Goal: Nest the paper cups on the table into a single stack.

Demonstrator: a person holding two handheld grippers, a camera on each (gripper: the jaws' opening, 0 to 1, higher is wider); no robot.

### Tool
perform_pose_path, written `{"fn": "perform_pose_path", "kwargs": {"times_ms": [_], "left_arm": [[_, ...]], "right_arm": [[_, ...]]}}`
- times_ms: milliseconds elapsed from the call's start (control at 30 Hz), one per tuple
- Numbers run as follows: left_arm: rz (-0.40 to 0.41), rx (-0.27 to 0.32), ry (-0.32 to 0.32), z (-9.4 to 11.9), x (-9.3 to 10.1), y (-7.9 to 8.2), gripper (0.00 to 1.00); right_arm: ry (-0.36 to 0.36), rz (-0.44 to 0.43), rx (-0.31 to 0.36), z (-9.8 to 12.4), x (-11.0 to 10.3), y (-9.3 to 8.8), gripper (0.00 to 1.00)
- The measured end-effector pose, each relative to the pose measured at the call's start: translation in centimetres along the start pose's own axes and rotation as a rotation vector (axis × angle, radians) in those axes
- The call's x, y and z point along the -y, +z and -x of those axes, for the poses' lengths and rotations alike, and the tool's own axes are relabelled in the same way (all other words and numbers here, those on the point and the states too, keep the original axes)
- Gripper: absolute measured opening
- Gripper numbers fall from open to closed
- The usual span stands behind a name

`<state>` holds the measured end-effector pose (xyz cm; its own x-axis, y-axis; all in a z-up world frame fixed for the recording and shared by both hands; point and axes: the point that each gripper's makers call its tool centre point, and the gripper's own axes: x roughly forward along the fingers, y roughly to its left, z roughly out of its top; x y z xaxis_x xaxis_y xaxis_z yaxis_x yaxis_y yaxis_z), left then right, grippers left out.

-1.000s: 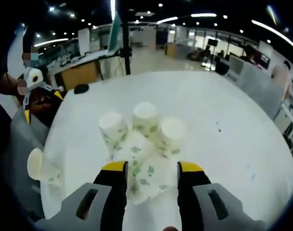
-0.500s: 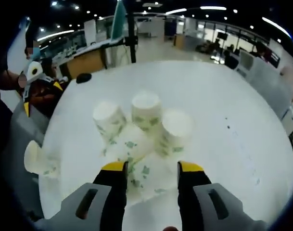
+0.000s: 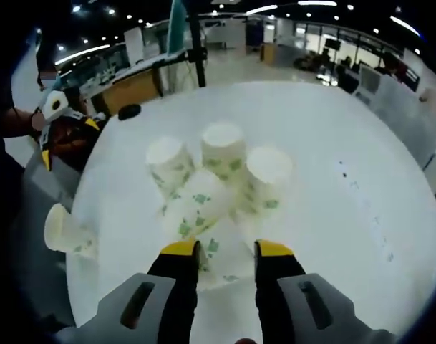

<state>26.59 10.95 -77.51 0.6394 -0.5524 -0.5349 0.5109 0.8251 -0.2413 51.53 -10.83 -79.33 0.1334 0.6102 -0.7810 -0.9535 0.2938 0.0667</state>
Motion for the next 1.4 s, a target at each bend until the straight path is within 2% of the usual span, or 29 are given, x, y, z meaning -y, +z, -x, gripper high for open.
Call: {"fn": "perform_pose_path", "kwargs": {"times_ms": [233,500,667,1100,1233,1400], "left_arm": [[0.001,0.011,0.002,0.0,-0.2,0.4,0.99],[-0.011,0.014,-0.011,-0.1,0.6,0.3,0.98],[-0.017,0.011,-0.021,0.0,1.1,0.4,0.98],[-0.033,0.016,-0.034,0.3,1.5,0.8,0.99],[-0.031,0.017,-0.033,0.4,1.5,0.8,0.98],[-0.029,0.011,-0.034,0.4,1.6,0.6,0.98]], "right_arm": [[0.006,-0.035,-0.008,0.9,-0.5,-1.4,0.25],[0.01,-0.063,-0.016,2.4,-0.9,-3.2,0.24],[0.046,-0.061,-0.021,2.9,-1.6,-4.1,0.27],[0.149,-0.103,-0.034,3.8,-5.1,-5.6,0.22],[0.2,-0.136,0.026,3.6,-6.3,-5.0,0.2],[0.247,-0.171,0.048,3.0,-7.4,-5.2,0.18]]}}
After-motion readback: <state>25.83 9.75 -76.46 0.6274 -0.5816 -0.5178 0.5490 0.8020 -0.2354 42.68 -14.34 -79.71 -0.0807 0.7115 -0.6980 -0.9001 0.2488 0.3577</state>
